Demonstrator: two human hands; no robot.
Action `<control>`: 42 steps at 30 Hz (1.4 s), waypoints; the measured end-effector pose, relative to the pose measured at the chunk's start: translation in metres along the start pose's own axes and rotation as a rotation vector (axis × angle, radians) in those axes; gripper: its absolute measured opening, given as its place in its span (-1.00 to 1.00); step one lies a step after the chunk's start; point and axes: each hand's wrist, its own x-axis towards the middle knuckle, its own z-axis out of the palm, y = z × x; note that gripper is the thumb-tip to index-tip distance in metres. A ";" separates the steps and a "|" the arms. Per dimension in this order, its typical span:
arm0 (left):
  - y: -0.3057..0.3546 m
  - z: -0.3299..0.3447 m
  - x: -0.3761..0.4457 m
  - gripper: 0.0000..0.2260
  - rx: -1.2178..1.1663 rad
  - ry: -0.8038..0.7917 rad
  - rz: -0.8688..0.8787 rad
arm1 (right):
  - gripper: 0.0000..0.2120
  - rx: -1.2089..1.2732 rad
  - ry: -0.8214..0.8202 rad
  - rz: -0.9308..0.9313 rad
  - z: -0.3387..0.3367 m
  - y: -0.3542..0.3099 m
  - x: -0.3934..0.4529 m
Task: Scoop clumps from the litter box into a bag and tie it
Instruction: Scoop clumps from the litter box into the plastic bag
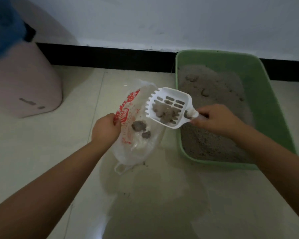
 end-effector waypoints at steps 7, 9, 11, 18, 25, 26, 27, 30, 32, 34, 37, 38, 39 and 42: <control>0.014 -0.001 0.003 -0.82 -0.184 0.021 -0.029 | -0.84 -0.657 -0.039 -0.058 0.028 -0.061 0.017; 0.015 -0.001 0.004 -0.82 -0.206 0.031 -0.033 | -0.81 -0.765 -0.018 -0.113 0.033 -0.063 0.015; 0.013 -0.002 0.005 -0.82 -0.216 0.030 -0.036 | -0.84 -0.834 0.029 -0.136 0.036 -0.063 0.012; 0.006 -0.006 0.004 -0.81 -0.218 0.024 -0.025 | -0.86 -0.787 0.208 -0.191 0.031 -0.056 0.001; 0.019 -0.009 -0.005 -0.55 -0.106 0.072 0.097 | -0.86 -0.577 0.245 -0.070 -0.005 -0.033 -0.012; 0.024 -0.009 -0.007 -0.52 -0.081 0.129 0.166 | -0.86 -0.525 0.244 -0.055 -0.014 -0.024 -0.013; 0.029 -0.009 -0.008 -0.54 -0.063 0.199 0.259 | -0.86 -0.469 0.258 -0.042 -0.023 -0.016 -0.014; 0.047 0.000 -0.005 -0.68 -0.035 0.357 0.592 | -0.75 -0.304 0.313 0.090 -0.043 0.025 -0.011; 0.063 0.013 -0.001 -0.70 -0.033 0.336 0.762 | -0.67 -0.283 0.300 0.224 -0.056 0.052 -0.011; 0.083 0.027 0.002 -0.71 -0.023 0.264 0.866 | -0.65 -0.277 0.258 0.340 -0.063 0.079 -0.010; 0.108 0.051 0.006 -0.72 -0.027 0.188 0.962 | -0.56 -0.226 0.165 0.476 -0.061 0.112 0.000; 0.112 0.058 0.009 -0.72 -0.017 0.163 0.995 | -0.54 -0.226 0.140 0.494 -0.059 0.120 0.005; 0.115 0.063 0.013 -0.73 0.003 0.134 1.027 | -0.53 -0.230 0.114 0.506 -0.057 0.125 0.011; 0.117 0.074 0.027 -0.74 0.073 0.083 1.119 | -0.51 -0.228 0.069 0.498 -0.053 0.129 0.031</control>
